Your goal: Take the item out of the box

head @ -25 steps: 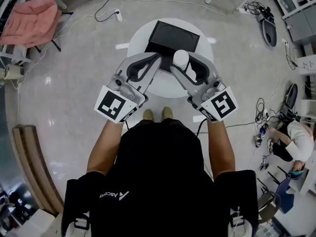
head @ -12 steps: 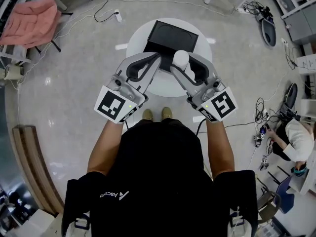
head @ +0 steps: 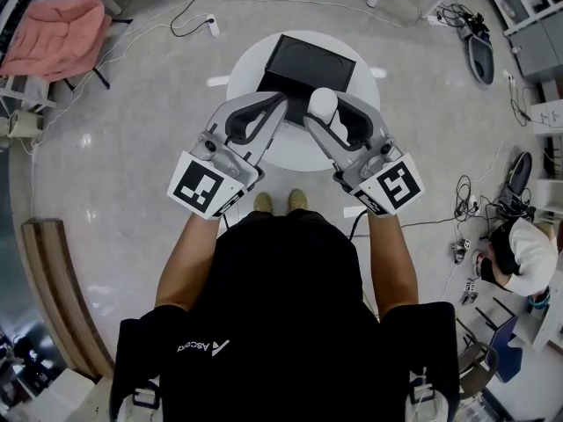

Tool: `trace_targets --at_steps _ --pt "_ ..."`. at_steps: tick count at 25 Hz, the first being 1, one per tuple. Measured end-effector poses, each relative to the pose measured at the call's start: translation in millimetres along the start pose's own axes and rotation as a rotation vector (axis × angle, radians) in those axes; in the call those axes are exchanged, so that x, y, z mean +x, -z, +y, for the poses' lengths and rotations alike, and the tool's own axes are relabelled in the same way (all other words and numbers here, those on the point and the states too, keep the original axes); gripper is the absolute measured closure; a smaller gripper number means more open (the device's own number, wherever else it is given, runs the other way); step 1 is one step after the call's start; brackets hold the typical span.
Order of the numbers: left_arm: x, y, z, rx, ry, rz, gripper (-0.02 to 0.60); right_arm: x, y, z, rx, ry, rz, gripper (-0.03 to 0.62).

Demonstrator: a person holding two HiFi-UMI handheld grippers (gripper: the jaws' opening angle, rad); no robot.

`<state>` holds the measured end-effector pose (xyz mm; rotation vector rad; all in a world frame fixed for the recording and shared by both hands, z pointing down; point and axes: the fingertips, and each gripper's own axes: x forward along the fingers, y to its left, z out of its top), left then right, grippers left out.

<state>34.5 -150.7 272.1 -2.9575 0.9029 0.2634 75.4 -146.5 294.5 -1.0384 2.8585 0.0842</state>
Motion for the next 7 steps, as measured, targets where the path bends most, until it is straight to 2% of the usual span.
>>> trace_targets --at_steps 7 --pt "-0.1 -3.0 -0.3 0.000 0.001 -0.007 0.580 0.2 -1.9 1.1 -0.001 -0.003 -0.002 0.416"
